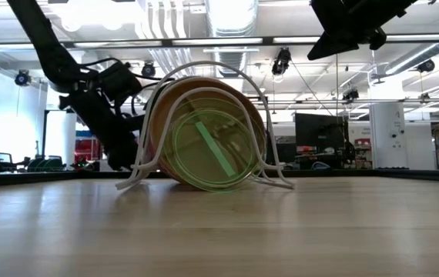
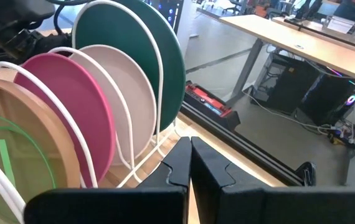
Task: Sort dishes
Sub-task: Adjust the dish rack
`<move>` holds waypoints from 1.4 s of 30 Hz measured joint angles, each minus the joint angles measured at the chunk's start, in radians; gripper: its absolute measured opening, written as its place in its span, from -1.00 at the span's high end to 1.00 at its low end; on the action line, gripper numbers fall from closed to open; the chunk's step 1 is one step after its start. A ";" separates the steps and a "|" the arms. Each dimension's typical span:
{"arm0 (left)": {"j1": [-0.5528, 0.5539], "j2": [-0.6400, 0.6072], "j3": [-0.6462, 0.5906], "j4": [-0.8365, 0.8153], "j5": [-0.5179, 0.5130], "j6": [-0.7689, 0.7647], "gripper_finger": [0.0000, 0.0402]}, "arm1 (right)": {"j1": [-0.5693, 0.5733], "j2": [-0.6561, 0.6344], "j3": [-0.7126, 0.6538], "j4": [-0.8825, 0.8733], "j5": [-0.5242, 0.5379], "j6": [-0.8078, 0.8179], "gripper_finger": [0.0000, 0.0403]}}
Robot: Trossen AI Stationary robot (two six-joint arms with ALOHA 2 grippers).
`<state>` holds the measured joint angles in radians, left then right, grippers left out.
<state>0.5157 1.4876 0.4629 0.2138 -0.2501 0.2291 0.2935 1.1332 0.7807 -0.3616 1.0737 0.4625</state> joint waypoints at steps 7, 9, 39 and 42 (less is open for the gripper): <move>0.065 0.000 0.000 0.038 0.134 0.067 1.00 | 0.000 0.000 0.000 0.000 0.000 0.000 1.00; 0.079 0.000 0.000 0.039 0.155 0.068 1.00 | 0.000 0.000 0.000 0.000 0.000 0.000 1.00; 0.104 0.246 0.201 0.084 0.289 0.015 1.00 | -0.026 0.000 0.000 0.000 -0.003 0.000 1.00; 0.104 0.242 0.215 0.023 0.288 0.013 1.00 | -0.026 0.000 0.000 0.000 -0.002 0.000 1.00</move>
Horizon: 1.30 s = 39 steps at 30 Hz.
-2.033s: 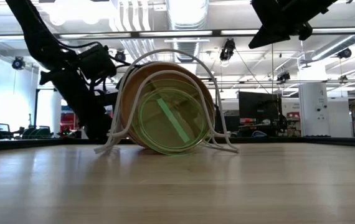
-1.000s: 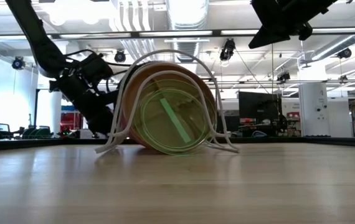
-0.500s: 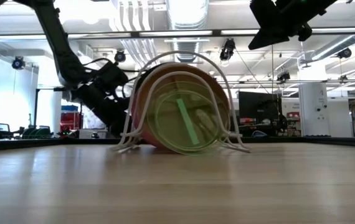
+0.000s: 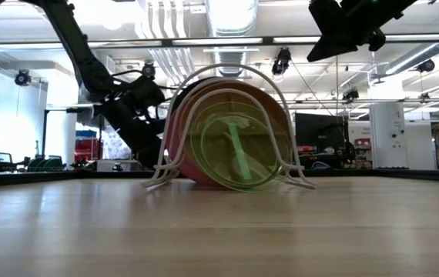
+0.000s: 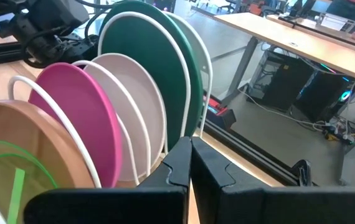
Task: Sort dishes
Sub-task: Adjust the dish rack, then put the light green plate in the dish rack
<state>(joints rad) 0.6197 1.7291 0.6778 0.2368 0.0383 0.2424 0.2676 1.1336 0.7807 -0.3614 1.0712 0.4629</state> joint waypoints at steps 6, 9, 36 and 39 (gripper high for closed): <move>-0.002 -0.054 -0.012 -0.118 -0.003 -0.004 1.00 | 0.000 0.000 0.000 0.000 0.000 0.000 1.00; -0.002 -0.125 -0.042 -0.167 -0.003 -0.010 1.00 | 0.000 0.000 0.000 0.000 0.000 0.000 1.00; -0.191 -0.669 -0.144 -0.537 0.004 -0.231 1.00 | 0.036 0.001 -0.169 0.124 -0.528 0.263 1.00; -0.339 -0.719 -0.146 -0.537 -0.079 -0.300 1.00 | 0.055 0.008 -0.255 0.344 -0.630 0.344 0.99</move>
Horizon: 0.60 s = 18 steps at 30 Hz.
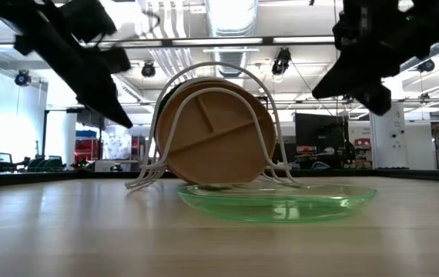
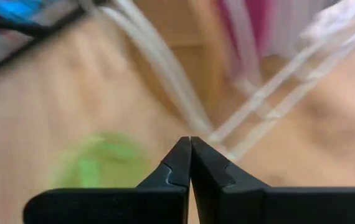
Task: Sort dishes
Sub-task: Put the light green plate in the dish rack
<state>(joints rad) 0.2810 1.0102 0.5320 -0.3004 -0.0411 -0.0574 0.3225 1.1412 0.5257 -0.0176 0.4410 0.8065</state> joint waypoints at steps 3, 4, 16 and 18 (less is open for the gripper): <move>-0.155 -0.029 0.000 0.000 -0.155 -0.062 1.00 | 0.020 0.035 -0.058 0.148 -0.048 0.020 0.93; -0.206 -0.035 0.000 0.000 -0.208 -0.081 1.00 | 0.026 0.055 -0.062 0.168 -0.062 0.039 0.90; -0.572 -0.021 0.002 -0.009 -0.510 -0.299 1.00 | 0.088 0.407 0.099 0.165 -0.171 0.163 0.34; -0.596 -0.003 0.002 -0.008 -0.517 -0.328 1.00 | 0.088 0.457 0.153 0.117 -0.195 0.164 0.27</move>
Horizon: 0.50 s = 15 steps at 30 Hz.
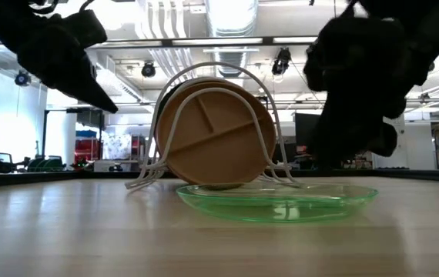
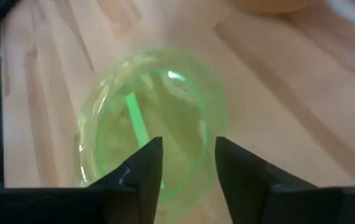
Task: Sort dishes
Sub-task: Put the light green plate in the dish rack
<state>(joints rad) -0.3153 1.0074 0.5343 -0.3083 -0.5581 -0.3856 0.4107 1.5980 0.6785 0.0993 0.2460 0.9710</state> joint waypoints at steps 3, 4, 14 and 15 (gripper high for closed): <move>-0.030 0.036 0.000 -0.004 -0.001 -0.030 1.00 | 0.004 0.071 0.088 -0.144 -0.015 0.002 0.18; -0.039 0.047 0.000 -0.004 -0.001 -0.038 1.00 | 0.006 0.090 0.117 -0.199 -0.016 0.007 0.16; -0.068 0.144 0.000 -0.003 -0.007 -0.075 1.00 | 0.010 0.231 0.302 -0.455 -0.015 0.015 0.14; -0.068 0.152 0.000 -0.002 -0.011 -0.075 1.00 | 0.009 0.242 0.309 -0.463 -0.016 0.018 0.20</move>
<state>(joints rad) -0.3832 1.1594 0.5343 -0.3107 -0.5687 -0.4610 0.4196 1.8396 0.9880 -0.3633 0.2302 0.9888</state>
